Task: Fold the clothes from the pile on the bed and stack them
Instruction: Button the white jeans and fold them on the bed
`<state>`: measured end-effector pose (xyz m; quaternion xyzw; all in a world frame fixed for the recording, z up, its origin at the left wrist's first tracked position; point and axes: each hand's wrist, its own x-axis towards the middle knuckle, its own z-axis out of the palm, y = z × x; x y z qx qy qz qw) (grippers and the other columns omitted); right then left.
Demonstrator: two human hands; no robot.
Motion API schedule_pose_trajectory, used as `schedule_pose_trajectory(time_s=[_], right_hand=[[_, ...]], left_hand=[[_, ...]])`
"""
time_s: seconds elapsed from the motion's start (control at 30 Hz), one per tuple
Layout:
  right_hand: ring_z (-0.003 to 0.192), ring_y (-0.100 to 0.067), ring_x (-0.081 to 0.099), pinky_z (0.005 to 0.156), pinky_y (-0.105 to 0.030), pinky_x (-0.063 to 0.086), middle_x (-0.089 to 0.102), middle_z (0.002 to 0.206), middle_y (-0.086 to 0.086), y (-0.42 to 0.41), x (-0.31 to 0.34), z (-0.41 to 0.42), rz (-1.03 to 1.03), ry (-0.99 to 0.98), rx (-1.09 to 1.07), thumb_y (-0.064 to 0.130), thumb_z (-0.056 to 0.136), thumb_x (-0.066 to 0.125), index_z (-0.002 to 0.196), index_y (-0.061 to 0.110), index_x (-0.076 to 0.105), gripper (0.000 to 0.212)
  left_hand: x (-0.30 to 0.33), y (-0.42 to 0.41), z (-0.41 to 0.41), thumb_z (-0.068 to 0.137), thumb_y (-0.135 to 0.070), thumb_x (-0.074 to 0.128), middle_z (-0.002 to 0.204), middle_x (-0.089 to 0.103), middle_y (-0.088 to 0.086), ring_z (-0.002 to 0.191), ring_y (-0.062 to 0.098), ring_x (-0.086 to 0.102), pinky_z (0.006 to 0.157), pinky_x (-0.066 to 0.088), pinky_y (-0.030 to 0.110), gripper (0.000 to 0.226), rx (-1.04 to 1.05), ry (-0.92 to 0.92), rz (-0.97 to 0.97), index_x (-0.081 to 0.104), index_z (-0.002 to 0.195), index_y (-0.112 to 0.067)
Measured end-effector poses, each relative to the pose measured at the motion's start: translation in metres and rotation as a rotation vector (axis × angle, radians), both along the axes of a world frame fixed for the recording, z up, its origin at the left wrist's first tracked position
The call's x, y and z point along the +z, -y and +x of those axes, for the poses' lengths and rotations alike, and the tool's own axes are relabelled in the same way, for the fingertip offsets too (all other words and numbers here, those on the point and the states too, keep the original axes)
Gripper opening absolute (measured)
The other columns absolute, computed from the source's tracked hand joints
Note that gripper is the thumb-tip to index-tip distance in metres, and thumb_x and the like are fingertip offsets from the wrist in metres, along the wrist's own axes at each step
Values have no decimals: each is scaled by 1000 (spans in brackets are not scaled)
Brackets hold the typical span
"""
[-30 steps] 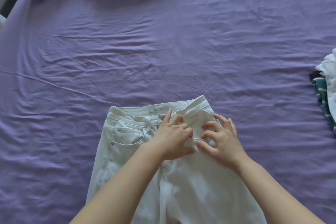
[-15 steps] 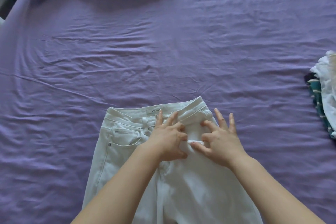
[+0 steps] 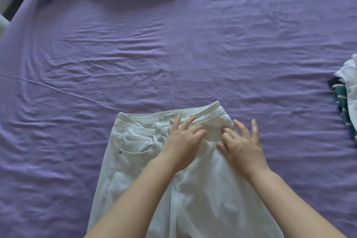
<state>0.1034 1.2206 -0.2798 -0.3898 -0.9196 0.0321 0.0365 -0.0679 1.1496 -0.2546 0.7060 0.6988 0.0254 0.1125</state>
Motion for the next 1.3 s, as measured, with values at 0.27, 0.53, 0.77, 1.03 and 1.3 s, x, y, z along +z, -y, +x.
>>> schedule_pose_trajectory(time_s=[0.27, 0.53, 0.77, 1.03, 1.3], right_hand=[[136, -30, 35, 107, -56, 20, 48, 141, -4, 58, -11, -14, 16, -165, 197, 18, 86, 44, 126, 19, 59, 42], [137, -37, 30, 105, -52, 15, 37, 147, -7, 54, -27, -23, -183, 180, 129, 61, 86, 26, 137, 35, 44, 60], [142, -29, 15, 106, -60, 13, 28, 152, -4, 63, -12, -38, -204, 94, 200, 59, 92, 21, 143, 31, 33, 59], [143, -25, 13, 105, -61, 15, 27, 153, 1, 47, -35, -43, -151, 196, 341, 71, 87, 24, 144, 35, 28, 68], [142, -32, 17, 107, -63, 13, 28, 152, -5, 101, -14, -32, -222, 72, 165, 62, 92, 23, 141, 27, 37, 62]], left_hand=[[-29, 89, 6, 84, -32, 39, 148, 37, 11, 138, 35, 31, 107, 19, 56, 55, 355, -25, 53, 50, 136, -18], [-56, 92, -20, 82, -75, 11, 155, -20, 6, 139, 24, -30, 113, -14, 47, 79, 398, -60, -166, -13, 147, -36], [-34, 105, -25, 92, -60, 26, 157, 17, 8, 144, 34, 12, 111, 11, 57, 63, 338, -62, -71, 27, 148, -31], [-59, 125, -56, 84, -78, 21, 155, 26, 7, 143, 32, 13, 106, 13, 60, 74, 165, -161, -120, 32, 144, -36], [-45, 141, -32, 85, -75, 26, 158, 17, 9, 145, 34, 10, 108, 13, 64, 77, 247, -75, -50, 30, 147, -29]])
